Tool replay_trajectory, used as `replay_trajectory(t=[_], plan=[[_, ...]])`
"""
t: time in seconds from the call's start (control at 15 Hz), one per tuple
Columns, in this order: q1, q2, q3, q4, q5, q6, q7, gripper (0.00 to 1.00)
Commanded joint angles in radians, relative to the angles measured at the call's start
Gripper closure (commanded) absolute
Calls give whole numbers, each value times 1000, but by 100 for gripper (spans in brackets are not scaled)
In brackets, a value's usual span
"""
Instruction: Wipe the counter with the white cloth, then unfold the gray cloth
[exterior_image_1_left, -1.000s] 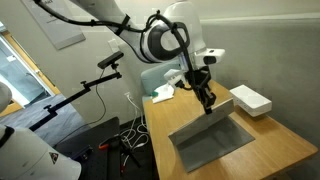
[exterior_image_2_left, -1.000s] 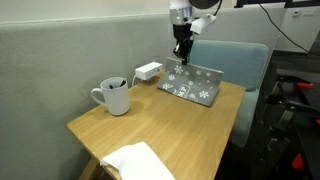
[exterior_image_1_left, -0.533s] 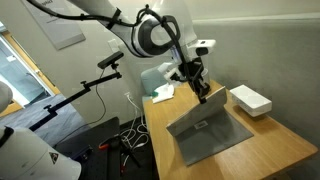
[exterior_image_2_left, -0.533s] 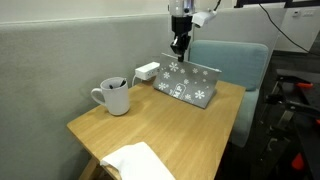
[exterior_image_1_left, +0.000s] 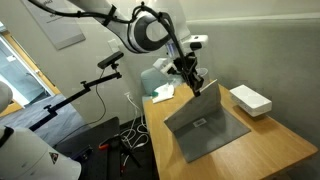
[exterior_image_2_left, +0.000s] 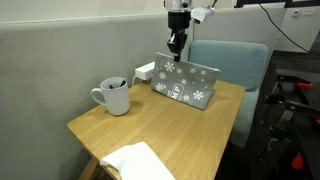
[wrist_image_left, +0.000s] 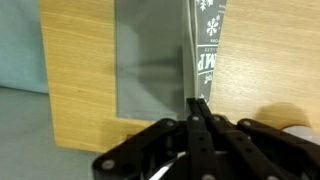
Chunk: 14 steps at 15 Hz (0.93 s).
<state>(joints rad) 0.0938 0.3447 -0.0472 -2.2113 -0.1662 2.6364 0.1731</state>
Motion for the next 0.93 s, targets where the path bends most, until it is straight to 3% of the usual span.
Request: replay_trajectory(t=[0.0,0.2,0.4,0.87], plan=[[73,0,-45,31,-98,-46,128,100],[174,8,-128,52,-293,-62,351,100],[244,20,-167,79,-452,-126,528,100],[262,97,-62,165,-700,-433,753,100]])
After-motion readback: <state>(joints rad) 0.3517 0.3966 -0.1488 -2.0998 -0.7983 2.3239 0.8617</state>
